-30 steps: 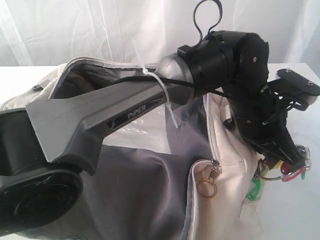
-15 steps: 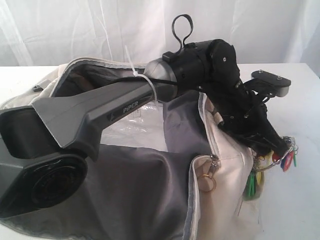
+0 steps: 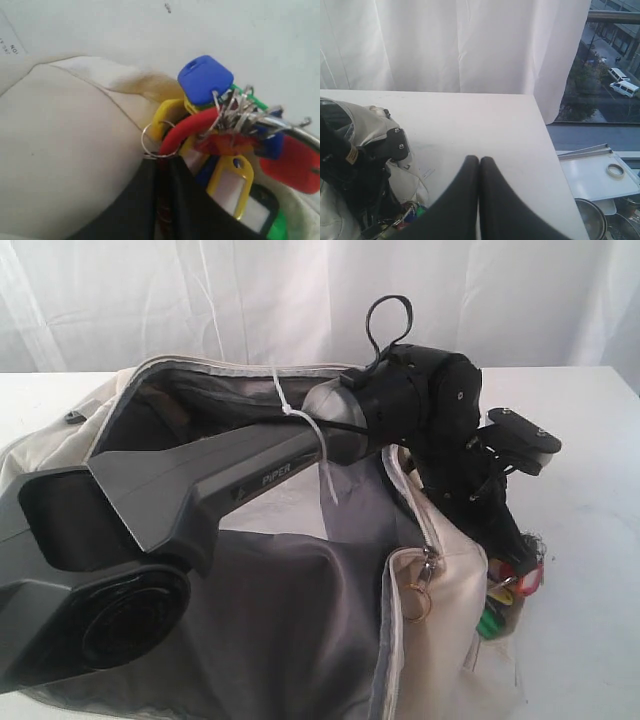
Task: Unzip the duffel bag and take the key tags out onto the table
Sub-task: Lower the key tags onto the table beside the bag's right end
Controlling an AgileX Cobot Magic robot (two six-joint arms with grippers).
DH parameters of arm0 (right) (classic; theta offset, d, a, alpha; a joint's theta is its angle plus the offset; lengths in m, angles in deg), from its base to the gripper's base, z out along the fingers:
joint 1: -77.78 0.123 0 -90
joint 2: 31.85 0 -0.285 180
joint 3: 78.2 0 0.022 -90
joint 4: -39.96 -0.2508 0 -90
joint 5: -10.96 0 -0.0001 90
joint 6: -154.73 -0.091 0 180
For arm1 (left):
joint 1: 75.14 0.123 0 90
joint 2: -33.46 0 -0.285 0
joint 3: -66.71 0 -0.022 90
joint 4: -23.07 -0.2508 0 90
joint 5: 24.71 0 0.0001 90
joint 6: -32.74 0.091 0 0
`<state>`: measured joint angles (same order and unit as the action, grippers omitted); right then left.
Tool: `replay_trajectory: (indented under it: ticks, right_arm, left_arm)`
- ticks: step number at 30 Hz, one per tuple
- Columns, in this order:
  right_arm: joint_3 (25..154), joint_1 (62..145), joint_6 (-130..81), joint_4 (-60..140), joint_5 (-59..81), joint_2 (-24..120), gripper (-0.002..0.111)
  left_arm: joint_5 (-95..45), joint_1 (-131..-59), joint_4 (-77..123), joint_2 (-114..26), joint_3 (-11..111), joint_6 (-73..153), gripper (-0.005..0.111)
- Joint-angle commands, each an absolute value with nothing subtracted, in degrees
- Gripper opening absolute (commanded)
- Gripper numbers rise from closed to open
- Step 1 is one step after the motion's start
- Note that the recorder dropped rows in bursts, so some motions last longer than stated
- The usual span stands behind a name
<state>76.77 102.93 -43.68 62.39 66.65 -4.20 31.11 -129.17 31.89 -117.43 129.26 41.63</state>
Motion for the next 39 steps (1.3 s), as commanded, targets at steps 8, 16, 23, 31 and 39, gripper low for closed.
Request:
replay_trajectory:
  ticks: [8,16,23,31,39]
  right_arm:
    - [77.09,103.06,-43.75,62.71,66.15,-4.56,0.0]
    - [77.09,103.06,-43.75,62.7,66.12,-4.56,0.0]
    - [77.09,103.06,-43.75,62.7,66.23,-4.56,0.0]
    - [77.09,103.06,-43.75,62.7,66.23,-4.56,0.0]
    - [77.09,103.06,-43.75,62.7,66.23,-4.56,0.0]
  left_arm:
    - [38.18,-128.37,23.07,-120.71,128.78,38.77,0.062]
    - [41.57,-128.37,23.07,-121.29,129.46,38.77,0.065]
    - [45.25,-128.37,22.53,-119.62,135.59,38.77,0.065]
    - [45.25,-128.37,24.16,-116.65,137.53,36.0,0.065]
    - [44.7,-128.37,25.83,-112.55,137.53,37.01,0.065]
